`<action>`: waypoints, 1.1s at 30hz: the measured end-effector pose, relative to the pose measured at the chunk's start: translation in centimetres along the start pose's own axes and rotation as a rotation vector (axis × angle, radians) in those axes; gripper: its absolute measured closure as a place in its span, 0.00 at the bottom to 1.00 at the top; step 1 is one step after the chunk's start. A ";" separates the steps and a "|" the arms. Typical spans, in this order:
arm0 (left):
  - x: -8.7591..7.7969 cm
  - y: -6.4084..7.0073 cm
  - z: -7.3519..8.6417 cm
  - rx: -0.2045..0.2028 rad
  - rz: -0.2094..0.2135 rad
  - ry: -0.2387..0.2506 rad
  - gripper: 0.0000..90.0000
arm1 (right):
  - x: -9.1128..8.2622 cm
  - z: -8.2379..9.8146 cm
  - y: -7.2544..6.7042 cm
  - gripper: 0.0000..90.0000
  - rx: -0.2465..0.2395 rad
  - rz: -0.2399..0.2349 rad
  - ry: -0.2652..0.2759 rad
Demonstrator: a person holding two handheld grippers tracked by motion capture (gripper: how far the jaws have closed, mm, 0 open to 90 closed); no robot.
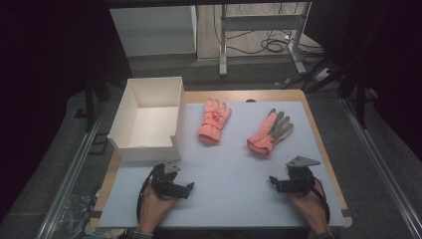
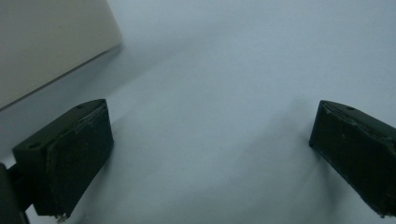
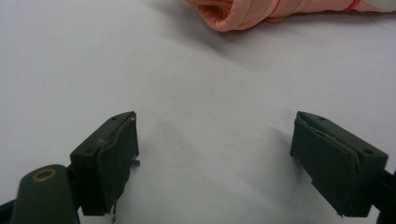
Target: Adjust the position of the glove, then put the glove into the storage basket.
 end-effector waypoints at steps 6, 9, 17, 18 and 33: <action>0.0 0.0 0.0 0.000 -0.001 0.001 0.00 | 0.0 0.0 0.0 0.17 -0.001 0.000 0.000; 0.0 0.0 0.0 -0.001 0.000 0.002 0.00 | 0.0 0.0 0.0 0.17 0.001 -0.003 0.000; 0.0 0.0 0.0 0.000 0.000 0.002 0.00 | 0.0 0.0 0.0 0.17 0.001 -0.002 -0.002; 0.0 0.0 0.0 0.000 0.000 0.002 0.00 | 0.0 0.0 0.0 0.17 0.002 -0.003 -0.002; 0.0 0.0 0.0 0.000 -0.001 0.002 0.00 | -0.5 -1.0 0.6 0.19 0.054 -0.023 0.013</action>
Point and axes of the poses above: each handheld gripper's, and its own axes: x roughly forward along the jaws, z roughly out of its underside, y roughly to its right, the point moved 6 cm from there along x, roughly forward along the jaws, and after that the axes turned 7 degrees about x, right-handed, at the moved point
